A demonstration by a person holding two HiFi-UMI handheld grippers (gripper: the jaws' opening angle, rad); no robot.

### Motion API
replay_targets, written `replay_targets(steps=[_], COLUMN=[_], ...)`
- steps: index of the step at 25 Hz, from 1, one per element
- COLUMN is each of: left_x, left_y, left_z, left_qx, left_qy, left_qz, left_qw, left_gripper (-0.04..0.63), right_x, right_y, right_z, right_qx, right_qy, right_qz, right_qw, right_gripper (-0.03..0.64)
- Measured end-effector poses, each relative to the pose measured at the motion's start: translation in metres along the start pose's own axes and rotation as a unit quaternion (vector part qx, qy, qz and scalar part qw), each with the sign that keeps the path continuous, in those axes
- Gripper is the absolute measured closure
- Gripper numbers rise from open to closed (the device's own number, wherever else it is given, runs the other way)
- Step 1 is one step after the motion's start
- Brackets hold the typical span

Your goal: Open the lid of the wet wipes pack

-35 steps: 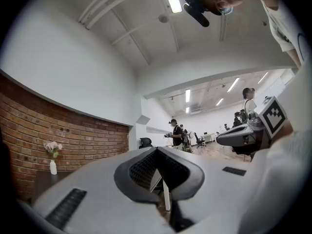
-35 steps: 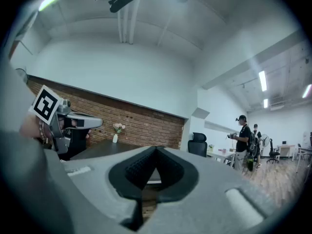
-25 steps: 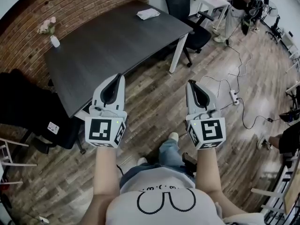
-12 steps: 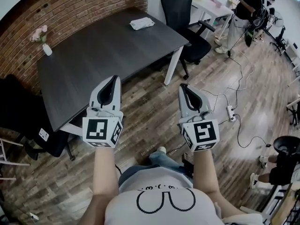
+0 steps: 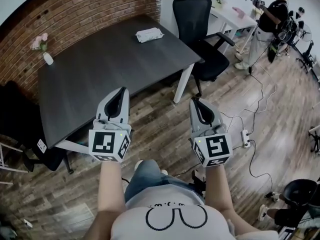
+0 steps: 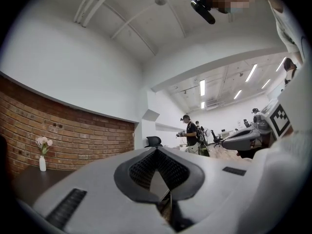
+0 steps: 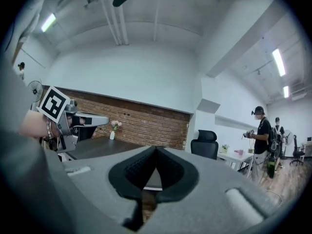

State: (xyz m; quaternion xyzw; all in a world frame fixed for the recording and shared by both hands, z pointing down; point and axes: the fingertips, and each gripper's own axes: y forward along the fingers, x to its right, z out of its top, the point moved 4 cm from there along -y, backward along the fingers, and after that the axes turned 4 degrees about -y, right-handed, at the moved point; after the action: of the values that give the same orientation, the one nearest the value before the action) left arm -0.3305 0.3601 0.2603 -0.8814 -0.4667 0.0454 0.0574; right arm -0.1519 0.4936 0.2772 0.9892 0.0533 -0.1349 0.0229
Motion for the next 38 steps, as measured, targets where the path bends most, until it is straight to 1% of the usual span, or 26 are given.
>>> replay_targets(steps=[5,10,14,18,23,25,30,38], left_x=[-0.004,-0.016,-0.039,-0.066,-0.109,-0.125,-0.155,-0.186], left_y=[0.049,0.114,0.177,0.244,0.319,0.343,0.379,0.406], left_z=[-0.009,-0.027,-0.041,-0.052,-0.063,-0.066,-0.072,-0.089], left_qx=[0.001,0.010,0.006,-0.001,-0.013,-0.013,-0.012,-0.023], left_qy=[0.005,-0.007,-0.017,-0.020,-0.044,-0.048,-0.045,-0.044], left_qz=[-0.003,-0.013,-0.008,-0.007,0.001,0.006,0.019,0.052], left_qw=[1.0000,0.9998,0.9998,0.9998,0.9989,0.9988,0.9987,0.9974], left_gripper=[0.597,0.597,0.597,0.597,0.597,0.597,0.597,0.597], right_x=[0.029,0.068,0.098,0.129,0.157,0.166,0.180,0.190], right_y=[0.034,0.088,0.148,0.214,0.296,0.324,0.376,0.436], right_z=[-0.013,-0.029,-0.037,-0.044,-0.050,-0.051,-0.054,-0.065], right_qx=[0.001,0.000,-0.005,-0.005,-0.015,-0.018,-0.022,-0.023], right_qy=[0.003,-0.003,-0.014,-0.007,-0.013,-0.020,-0.025,-0.025], right_qz=[0.007,0.011,0.024,0.032,0.047,0.054,0.062,0.085], right_qw=[1.000,1.000,1.000,0.999,0.999,0.998,0.998,0.996], right_gripper=[0.618,0.618,0.618,0.618,0.618,0.618,0.618,0.618])
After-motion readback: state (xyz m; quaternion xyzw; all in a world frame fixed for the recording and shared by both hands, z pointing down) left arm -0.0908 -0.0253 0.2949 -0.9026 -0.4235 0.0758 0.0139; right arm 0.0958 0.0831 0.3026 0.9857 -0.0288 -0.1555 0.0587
